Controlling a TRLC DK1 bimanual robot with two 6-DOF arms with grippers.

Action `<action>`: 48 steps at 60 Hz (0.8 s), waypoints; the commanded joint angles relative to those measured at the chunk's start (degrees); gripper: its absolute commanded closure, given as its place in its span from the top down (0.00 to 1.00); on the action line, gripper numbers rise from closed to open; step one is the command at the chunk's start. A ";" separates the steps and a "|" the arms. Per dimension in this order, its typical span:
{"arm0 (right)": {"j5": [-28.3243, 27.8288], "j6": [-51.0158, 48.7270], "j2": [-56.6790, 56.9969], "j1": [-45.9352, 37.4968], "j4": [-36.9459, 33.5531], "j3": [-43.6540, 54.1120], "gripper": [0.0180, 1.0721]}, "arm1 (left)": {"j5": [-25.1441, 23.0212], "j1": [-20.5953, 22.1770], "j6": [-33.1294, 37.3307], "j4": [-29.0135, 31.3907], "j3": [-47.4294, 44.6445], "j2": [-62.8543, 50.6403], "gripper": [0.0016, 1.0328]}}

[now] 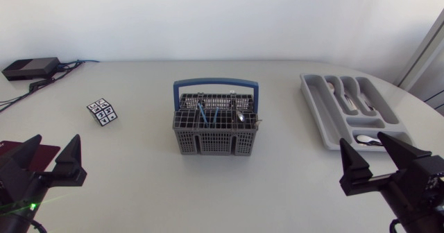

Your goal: Transfer all utensils from the basket to the drawer tray.

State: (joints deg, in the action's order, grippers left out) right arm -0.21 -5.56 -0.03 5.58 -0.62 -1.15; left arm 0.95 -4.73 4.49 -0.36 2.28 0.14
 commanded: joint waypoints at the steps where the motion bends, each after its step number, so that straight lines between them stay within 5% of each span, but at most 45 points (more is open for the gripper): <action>1: -0.23 1.17 0.30 0.30 0.18 1.15 0.96 | 0.54 0.16 -1.15 1.06 -2.11 0.56 0.95; 48: 0.21 0.82 0.12 1.71 0.80 -1.23 0.96 | 0.54 0.51 -1.24 -1.57 3.87 -3.39 0.95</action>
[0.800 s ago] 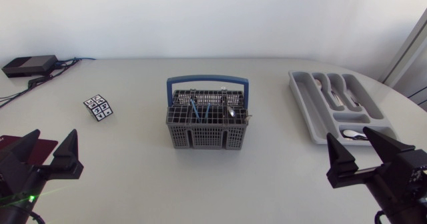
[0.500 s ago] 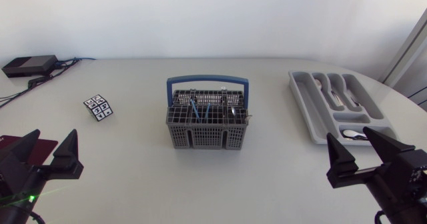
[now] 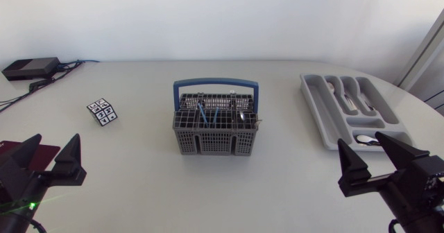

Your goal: Transfer all utensils from the basket to the drawer tray.

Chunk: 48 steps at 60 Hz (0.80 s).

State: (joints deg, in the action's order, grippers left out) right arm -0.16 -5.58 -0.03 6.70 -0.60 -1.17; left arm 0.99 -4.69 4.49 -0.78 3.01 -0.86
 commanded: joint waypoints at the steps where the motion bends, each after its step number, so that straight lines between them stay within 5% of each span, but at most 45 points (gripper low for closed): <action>1: 0.25 0.75 0.12 0.60 0.86 -1.47 0.96 | 0.50 0.47 -1.33 -1.33 3.50 -3.44 0.95; 24: 1.13 1.01 -13.94 2.79 4.12 -8.76 0.95 | 1.38 5.22 -1.33 0.07 18.44 -26.65 0.89; 33: 1.66 1.45 -22.56 4.20 3.59 -12.81 0.95 | 6.83 13.21 -3.35 1.65 23.19 -35.17 0.89; 41: 2.80 2.24 -28.09 5.87 2.36 -16.23 0.95 | 13.33 24.38 -3.70 4.20 27.58 -40.62 0.89; 48: 3.77 3.21 -32.49 7.71 -0.89 -20.28 0.95 | 11.66 26.92 -1.94 9.83 33.03 -47.39 0.89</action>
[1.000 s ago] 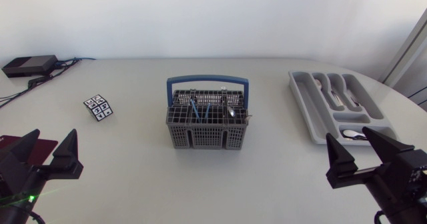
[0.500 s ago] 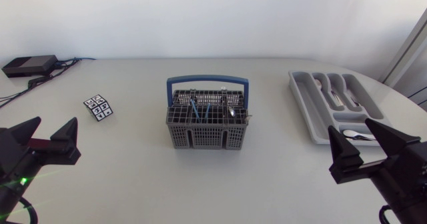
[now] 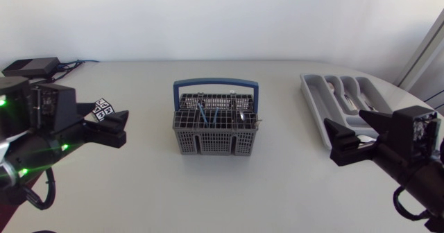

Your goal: Transfer all utensils from the basket to the drawer tray.

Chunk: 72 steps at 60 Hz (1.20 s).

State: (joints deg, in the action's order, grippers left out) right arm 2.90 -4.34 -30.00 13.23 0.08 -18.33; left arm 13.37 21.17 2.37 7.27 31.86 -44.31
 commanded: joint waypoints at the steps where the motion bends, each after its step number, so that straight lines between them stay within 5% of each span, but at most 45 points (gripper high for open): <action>1: 0.71 1.97 -3.14 1.44 -2.27 -3.65 0.95 | -1.94 1.07 1.23 2.14 4.62 -4.73 0.89; 11: 1.76 1.88 -8.94 5.31 -7.37 -8.22 0.95 | -9.94 1.33 5.19 5.30 8.49 -12.55 0.91; 30: -5.53 -7.18 -16.50 8.56 -18.18 -16.83 0.95 | -24.26 0.10 11.25 -5.33 10.42 -24.15 0.92; 43: -13.79 -7.00 -21.77 8.65 -18.89 -19.82 0.95 | -26.29 1.07 12.92 -13.16 12.09 -29.51 0.88; 56: -15.82 -7.18 -25.90 8.91 -17.04 -20.34 0.95 | -31.38 1.16 13.36 -20.89 11.21 -33.64 0.74; 72: -15.20 -7.79 -30.56 10.32 -15.02 -20.96 0.95 | -32.61 1.77 14.15 -23.00 11.47 -35.75 0.74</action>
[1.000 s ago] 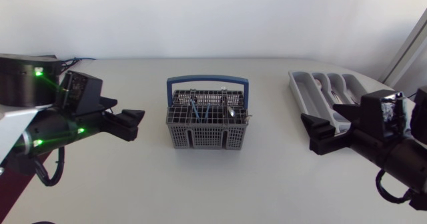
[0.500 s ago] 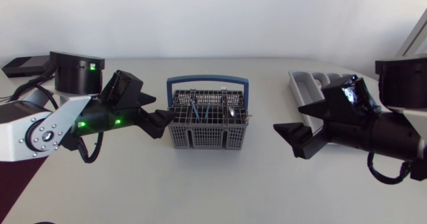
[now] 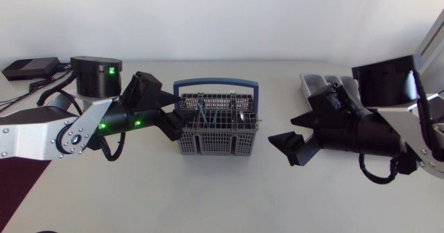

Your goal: Transfer all utensils from the basket to the drawer tray.

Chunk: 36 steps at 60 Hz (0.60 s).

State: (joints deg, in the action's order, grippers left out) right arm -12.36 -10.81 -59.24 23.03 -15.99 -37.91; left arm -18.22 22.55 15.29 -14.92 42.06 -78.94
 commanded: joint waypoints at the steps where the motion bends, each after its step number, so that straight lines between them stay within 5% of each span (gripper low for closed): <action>1: 0.06 -1.50 -1.58 0.53 1.05 -1.46 0.95 | -1.12 0.66 1.50 -0.82 1.27 -1.48 0.74; 21: 0.14 -2.02 -3.07 1.41 1.66 -1.64 0.95 | -1.12 3.12 2.82 -2.31 1.79 -3.86 0.74; 30: 0.23 -2.02 -3.07 1.67 1.57 -1.64 0.95 | -1.21 3.56 2.82 -3.28 2.58 -5.00 0.58; 36: 0.32 -2.02 -3.07 2.02 1.49 -1.55 0.95 | -1.12 4.00 2.73 -3.98 3.20 -6.49 0.57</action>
State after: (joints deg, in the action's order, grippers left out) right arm -12.23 -12.08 -61.54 24.34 -14.81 -37.98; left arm -19.05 25.93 16.80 -18.06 43.46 -83.50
